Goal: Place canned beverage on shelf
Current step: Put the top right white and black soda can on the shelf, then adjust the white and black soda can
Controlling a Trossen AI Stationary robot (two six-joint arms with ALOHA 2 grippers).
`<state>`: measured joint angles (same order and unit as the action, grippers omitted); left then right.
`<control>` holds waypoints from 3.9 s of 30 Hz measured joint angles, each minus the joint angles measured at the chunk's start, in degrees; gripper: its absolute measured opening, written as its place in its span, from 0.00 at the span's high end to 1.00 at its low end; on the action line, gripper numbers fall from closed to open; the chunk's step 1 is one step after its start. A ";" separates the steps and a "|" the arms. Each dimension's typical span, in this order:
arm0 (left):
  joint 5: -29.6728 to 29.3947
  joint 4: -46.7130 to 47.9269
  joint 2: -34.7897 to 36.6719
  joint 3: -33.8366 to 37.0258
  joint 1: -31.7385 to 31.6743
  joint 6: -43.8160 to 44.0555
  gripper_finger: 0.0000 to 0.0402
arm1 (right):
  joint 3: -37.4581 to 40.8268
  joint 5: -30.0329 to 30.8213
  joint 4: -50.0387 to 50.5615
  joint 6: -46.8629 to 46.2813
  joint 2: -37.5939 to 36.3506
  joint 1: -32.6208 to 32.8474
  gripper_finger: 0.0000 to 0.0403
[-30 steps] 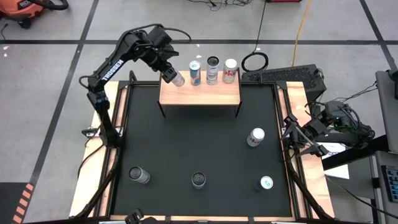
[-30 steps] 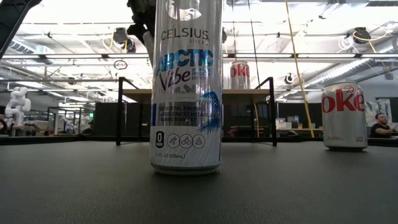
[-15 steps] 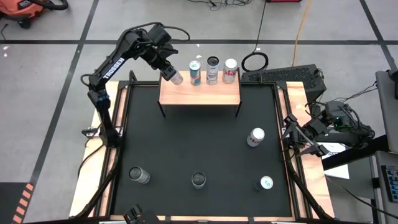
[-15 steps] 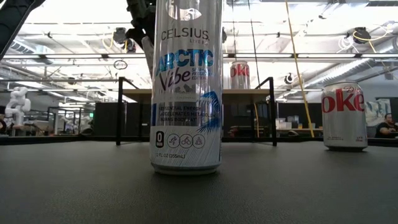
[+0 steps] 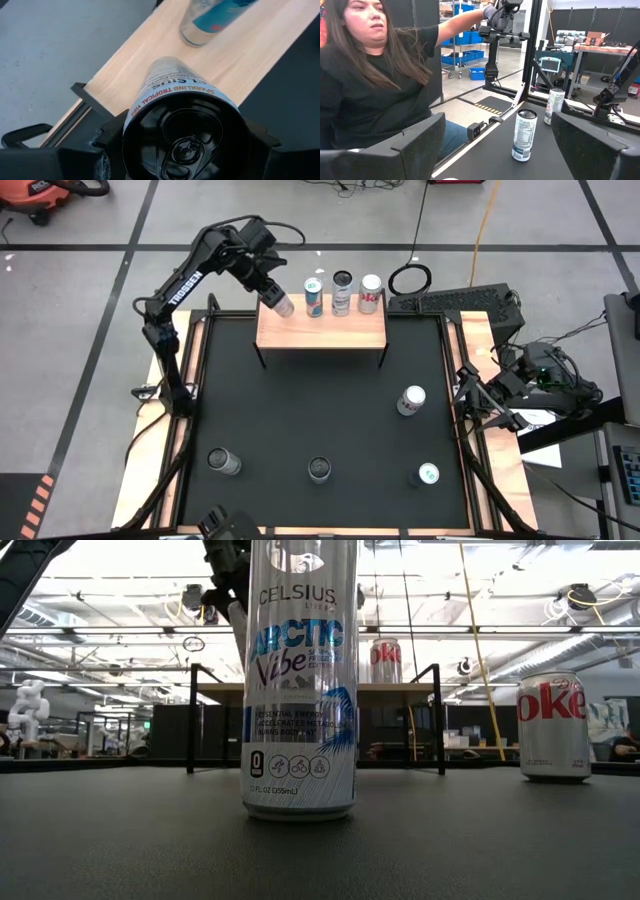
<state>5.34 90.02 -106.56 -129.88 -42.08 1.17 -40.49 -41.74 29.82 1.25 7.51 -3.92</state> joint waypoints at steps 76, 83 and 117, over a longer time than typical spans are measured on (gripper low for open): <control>-0.12 0.09 0.49 5.81 0.58 1.02 0.33 | 0.00 0.00 -0.01 -2.09 0.01 0.00 0.14; 1.09 0.26 0.24 5.88 0.62 -0.48 0.24 | 0.01 0.00 -0.02 -2.09 0.01 0.00 0.14; -0.67 -1.88 9.38 5.73 2.10 3.91 0.21 | 0.01 0.00 0.01 -1.72 0.00 0.02 0.14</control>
<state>4.67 88.13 -97.18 -124.15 -39.98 5.08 -40.48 -41.74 29.82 -0.47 7.51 -3.90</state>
